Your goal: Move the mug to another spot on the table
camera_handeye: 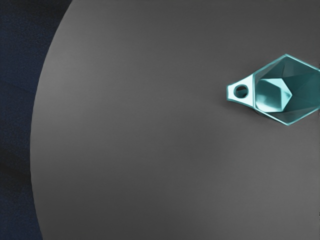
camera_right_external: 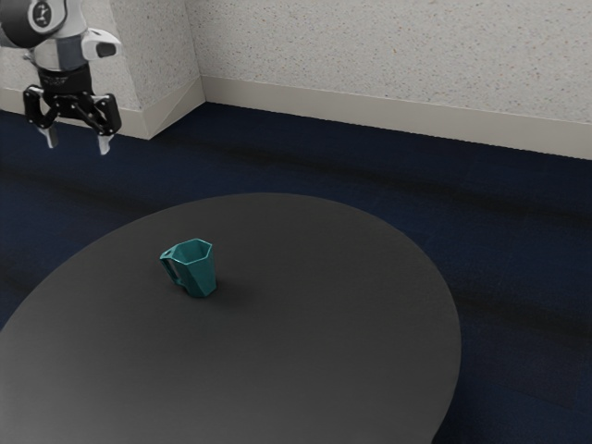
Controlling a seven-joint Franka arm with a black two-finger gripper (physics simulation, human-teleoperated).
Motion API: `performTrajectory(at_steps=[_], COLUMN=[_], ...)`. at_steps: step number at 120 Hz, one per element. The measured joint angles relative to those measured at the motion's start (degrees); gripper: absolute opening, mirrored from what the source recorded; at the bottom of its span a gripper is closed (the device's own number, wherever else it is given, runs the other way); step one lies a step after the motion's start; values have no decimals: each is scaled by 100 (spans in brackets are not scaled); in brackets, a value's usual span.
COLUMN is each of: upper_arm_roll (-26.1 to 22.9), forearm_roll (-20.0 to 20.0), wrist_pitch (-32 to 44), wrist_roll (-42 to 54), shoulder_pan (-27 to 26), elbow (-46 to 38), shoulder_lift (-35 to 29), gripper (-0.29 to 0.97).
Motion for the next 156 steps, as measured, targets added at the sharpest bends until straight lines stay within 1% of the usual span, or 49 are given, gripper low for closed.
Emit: performTrajectory(at_steps=[24,31,44,64,72,82,93,105,114,124,156], upper_arm_roll=[39,68,86,109,126,192,221,226,226,227,255], forearm_roll=[14,12,-22,-711,-907,-1345,-1821,-2175,-2328,-2414,-2458], wrist_pitch=[0,9,153,301,424,612,780,961,1120,1326,1796], wrist_roll=[-126,-158,-366,-1395,-1795,-2332,-2900,-3433,-3794,-4154,-5063], shoulder_pan=[-274,-343,-151,391,547,681,694,544,510,520,590], elbow=[-159,-410,-699,-1048,-1150,-1208,-1238,-1238,-1209,-1190,-1073], shoulder_lift=[-126,-154,-152,-108,64,319,533,766,978,1205,1710], gripper=[68,68,68,68,68,68,68,68,68,68,68])
